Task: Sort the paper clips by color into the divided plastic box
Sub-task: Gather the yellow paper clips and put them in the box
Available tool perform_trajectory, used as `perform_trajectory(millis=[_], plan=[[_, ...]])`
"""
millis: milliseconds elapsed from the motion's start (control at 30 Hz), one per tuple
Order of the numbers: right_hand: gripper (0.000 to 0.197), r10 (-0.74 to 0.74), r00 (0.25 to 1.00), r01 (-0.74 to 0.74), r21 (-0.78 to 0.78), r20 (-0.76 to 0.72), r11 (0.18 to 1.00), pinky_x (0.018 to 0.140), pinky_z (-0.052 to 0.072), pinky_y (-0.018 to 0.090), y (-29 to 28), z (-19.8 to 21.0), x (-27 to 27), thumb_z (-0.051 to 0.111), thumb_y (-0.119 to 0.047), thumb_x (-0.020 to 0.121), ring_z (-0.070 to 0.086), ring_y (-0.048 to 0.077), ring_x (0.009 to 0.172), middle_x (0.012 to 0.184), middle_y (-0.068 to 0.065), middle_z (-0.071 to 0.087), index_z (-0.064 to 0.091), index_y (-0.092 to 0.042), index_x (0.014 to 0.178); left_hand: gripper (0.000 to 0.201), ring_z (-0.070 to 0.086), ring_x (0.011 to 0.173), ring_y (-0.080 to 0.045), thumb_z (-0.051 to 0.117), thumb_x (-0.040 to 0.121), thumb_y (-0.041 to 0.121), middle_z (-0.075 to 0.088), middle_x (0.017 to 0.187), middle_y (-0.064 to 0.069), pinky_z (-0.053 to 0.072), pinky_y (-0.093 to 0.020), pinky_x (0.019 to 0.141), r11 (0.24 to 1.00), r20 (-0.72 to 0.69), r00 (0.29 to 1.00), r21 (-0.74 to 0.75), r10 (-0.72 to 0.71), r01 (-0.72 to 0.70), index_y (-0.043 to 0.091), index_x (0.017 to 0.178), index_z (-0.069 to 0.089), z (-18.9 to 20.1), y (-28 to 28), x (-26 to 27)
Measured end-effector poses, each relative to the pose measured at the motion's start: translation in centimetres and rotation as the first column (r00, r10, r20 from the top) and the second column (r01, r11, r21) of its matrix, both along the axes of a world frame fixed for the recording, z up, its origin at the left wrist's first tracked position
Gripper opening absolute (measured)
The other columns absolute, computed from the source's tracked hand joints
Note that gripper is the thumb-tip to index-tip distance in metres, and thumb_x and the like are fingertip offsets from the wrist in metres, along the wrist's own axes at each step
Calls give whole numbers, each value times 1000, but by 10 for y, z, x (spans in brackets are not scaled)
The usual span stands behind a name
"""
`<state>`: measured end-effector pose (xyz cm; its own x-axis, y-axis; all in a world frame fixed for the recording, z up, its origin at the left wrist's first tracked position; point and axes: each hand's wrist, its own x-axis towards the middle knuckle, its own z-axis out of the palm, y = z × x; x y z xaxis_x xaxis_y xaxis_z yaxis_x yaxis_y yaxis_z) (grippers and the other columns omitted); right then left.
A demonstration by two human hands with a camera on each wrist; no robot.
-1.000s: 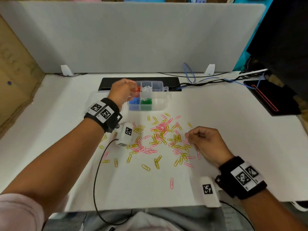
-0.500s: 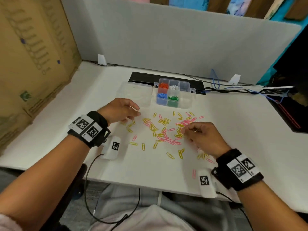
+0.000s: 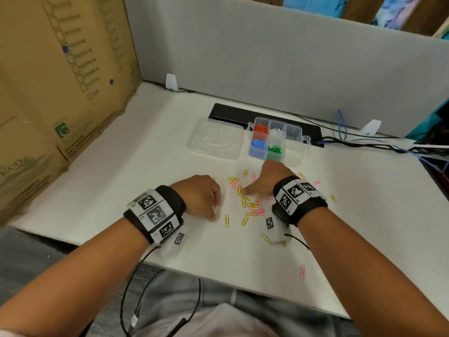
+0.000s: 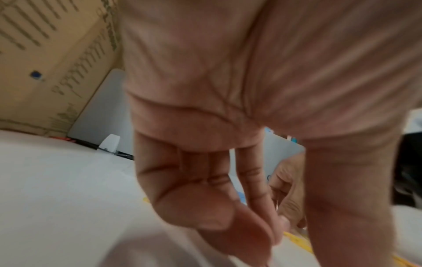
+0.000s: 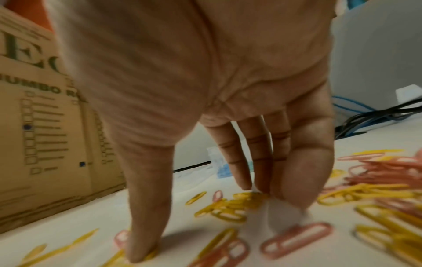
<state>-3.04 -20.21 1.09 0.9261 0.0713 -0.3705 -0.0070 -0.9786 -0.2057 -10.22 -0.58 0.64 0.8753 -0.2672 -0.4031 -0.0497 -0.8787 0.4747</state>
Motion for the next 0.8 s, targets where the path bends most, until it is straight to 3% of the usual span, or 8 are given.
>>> perform_trajectory(millis=[133,233,267,333,400,633,800], plan=[[49,35,998,-34,-5,48,999,65,47,28,13,-10,0,86,-38,71,57,19,78,83,0,54,51,-14,94,33,57,87,-14,83,73,28,57,88,10,44,-21,71,996,61,997,76,43,-48,20,98,64,-1,-6,1],[24,105,990,-102,-32,95,994,52,36,22,21,-17,-4,73,-24,82,52,17,71,79,1,51,55,-10,89,39,61,93,-18,84,73,30,62,98,3,49,-25,74,989,48,997,133,58,-64,16,104,65,0,-9,1],[19,125,987,-122,-34,99,992,53,37,23,22,-19,-5,69,-21,84,51,17,69,79,1,50,54,-10,86,39,63,94,-19,83,74,30,65,101,1,50,-27,76,988,51,997,140,57,-63,13,105,67,0,-9,1],[19,118,990,-119,7,78,993,60,42,26,23,-21,-6,66,-18,84,55,19,74,81,2,53,50,-12,77,35,63,98,-20,80,78,29,68,106,-2,53,-29,82,986,68,997,155,42,-52,12,107,70,0,-11,0],[18,87,995,-91,84,48,992,61,44,26,22,-21,-8,69,-19,82,60,22,80,83,3,57,52,-12,78,31,62,103,-21,74,84,27,67,112,-3,52,-29,86,981,92,996,190,21,-38,11,110,69,-1,-11,-2],[17,68,998,-68,170,3,983,59,45,24,20,-18,-10,72,-18,79,62,23,78,80,5,60,56,-11,81,19,65,95,-24,60,90,13,67,107,-9,50,-28,75,966,134,991,257,9,-44,8,107,66,-6,-17,-13],[8,63,993,-75,113,104,991,65,46,27,20,-18,-15,64,-14,85,59,22,81,89,6,60,57,-9,87,20,64,97,-25,58,91,12,66,109,-10,44,-26,71,951,184,983,305,-15,-43,8,110,65,-6,-18,-18]])
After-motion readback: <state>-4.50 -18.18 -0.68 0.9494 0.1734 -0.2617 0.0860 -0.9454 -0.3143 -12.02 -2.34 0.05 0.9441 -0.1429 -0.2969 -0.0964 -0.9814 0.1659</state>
